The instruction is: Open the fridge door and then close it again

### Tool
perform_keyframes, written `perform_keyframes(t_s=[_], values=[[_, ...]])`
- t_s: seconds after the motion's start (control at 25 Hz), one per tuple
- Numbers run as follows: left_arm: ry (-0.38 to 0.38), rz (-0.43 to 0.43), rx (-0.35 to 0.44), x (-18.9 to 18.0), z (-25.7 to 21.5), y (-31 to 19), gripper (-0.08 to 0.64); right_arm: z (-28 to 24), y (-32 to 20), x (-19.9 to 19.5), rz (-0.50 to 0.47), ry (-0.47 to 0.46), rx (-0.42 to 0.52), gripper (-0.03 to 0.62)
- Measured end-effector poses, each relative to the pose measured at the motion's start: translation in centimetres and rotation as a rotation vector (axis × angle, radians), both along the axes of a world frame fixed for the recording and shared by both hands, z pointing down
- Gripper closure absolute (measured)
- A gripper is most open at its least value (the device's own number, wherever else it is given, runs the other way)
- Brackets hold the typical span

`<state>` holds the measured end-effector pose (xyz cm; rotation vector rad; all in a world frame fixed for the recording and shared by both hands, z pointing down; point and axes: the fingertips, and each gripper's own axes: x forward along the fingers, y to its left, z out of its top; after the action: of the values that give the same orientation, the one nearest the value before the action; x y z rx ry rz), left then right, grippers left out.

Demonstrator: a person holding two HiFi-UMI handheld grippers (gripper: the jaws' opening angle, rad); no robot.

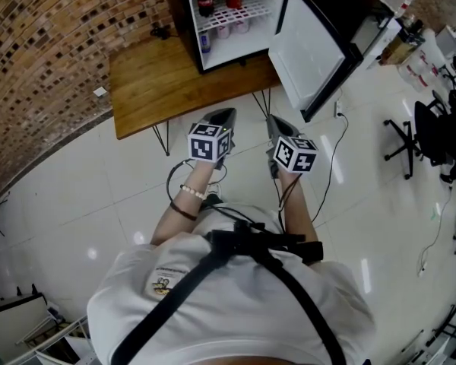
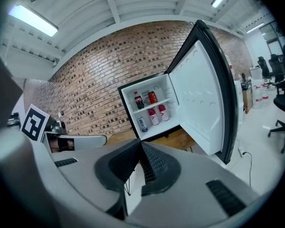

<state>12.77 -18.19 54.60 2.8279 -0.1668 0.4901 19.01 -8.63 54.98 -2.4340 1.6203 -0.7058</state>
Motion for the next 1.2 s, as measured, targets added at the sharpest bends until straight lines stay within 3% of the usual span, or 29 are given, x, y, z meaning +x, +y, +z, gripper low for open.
perform_keyframes(t_s=[0.68, 1.04, 1.08, 1.2], values=[[0.022, 0.036, -0.026, -0.7, -0.2, 1.1, 0.558, -0.6, 0.7, -0.8, 0.005, 0.005, 0.001, 0.581], [0.032, 0.036, -0.042, -0.5, -0.6, 1.4, 0.558, -1.7, 4.1, 2.4, 0.133, 0.103, -0.026, 0.568], [0.034, 0.035, -0.043, -0.5, -0.7, 1.4, 0.558, -2.0, 4.6, 3.0, 0.151, 0.115, -0.019, 0.552], [0.037, 0.041, -0.042, -0.4, -1.1, 1.6, 0.558, -3.5, 6.5, 5.6, 0.206, 0.149, 0.02, 0.419]])
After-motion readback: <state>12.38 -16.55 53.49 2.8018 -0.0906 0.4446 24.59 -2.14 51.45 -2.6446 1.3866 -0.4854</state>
